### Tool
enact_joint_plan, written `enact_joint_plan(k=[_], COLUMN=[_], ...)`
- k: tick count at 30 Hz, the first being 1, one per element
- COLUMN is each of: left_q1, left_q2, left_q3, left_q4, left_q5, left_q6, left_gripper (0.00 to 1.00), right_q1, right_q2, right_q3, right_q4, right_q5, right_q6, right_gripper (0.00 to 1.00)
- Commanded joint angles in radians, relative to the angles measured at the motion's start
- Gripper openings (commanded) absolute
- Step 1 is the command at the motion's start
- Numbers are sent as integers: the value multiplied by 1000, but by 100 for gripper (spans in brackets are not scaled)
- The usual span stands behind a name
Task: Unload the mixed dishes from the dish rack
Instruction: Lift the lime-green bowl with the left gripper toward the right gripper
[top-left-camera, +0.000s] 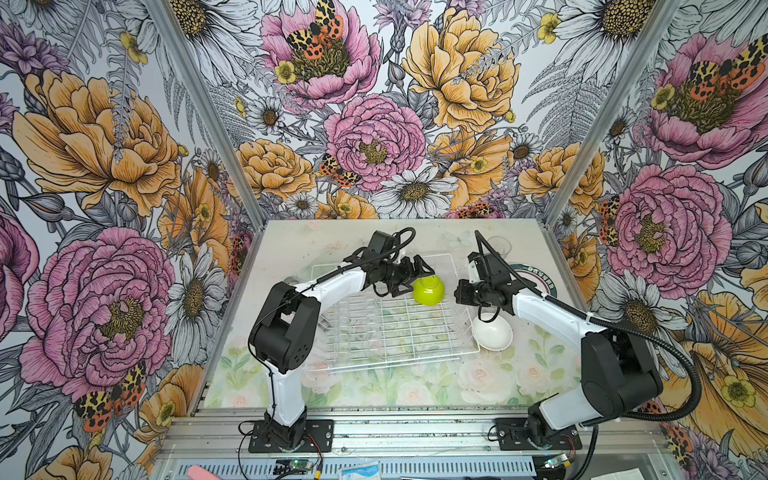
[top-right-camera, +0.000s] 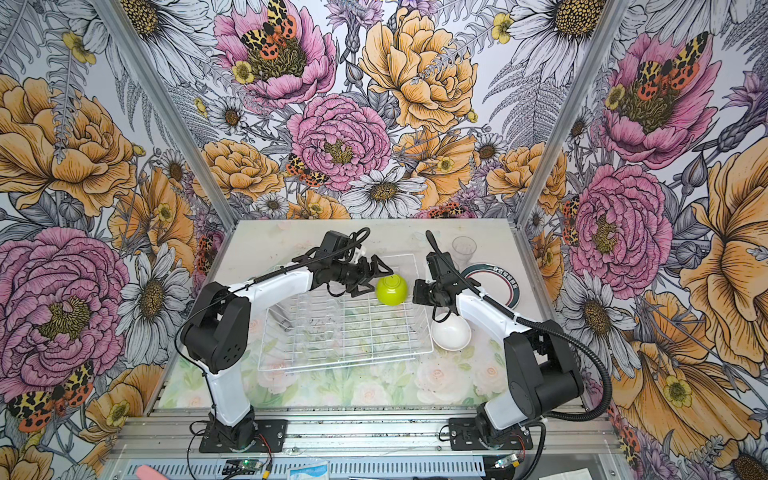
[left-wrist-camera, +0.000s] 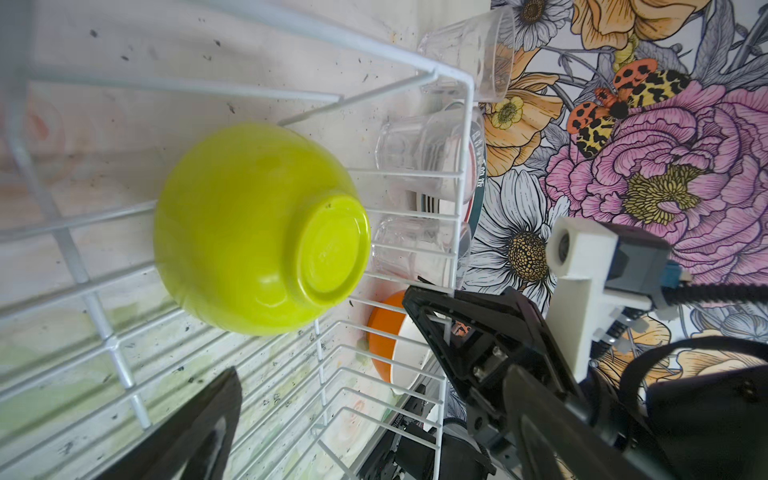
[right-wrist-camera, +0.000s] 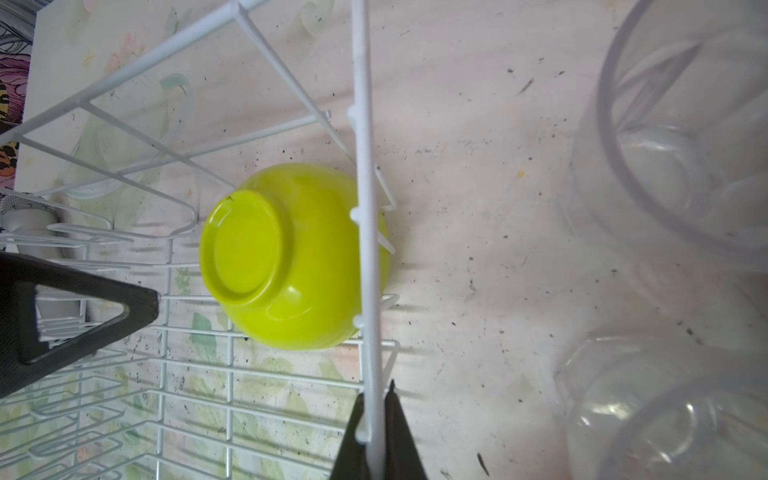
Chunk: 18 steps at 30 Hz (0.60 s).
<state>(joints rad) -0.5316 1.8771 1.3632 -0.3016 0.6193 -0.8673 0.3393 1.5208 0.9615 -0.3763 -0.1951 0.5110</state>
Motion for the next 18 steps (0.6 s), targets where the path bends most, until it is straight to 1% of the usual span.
enact_joint_plan(k=[1, 8, 10, 14, 18], left_q1=[22, 19, 20, 23, 19], left_q2=[-7, 35, 43, 62, 76], left_q3=[-15, -4, -5, -22, -13], left_q4=[-1, -1, -1, 36, 36], left_q5=[-22, -15, -39, -73, -145], left_q6=[17, -7, -8, -49, -47], left_gripper=[99, 99, 99, 99, 99], right_q1=[0, 0, 1, 1, 0], right_q2=[29, 74, 86, 111, 124], right_q3=[64, 129, 142, 157, 162], right_q4=[84, 92, 94, 113, 128], right_q5=[19, 26, 28, 7, -13], right_q6=[81, 89, 90, 96, 97], right_gripper=[0, 0, 0, 0, 0])
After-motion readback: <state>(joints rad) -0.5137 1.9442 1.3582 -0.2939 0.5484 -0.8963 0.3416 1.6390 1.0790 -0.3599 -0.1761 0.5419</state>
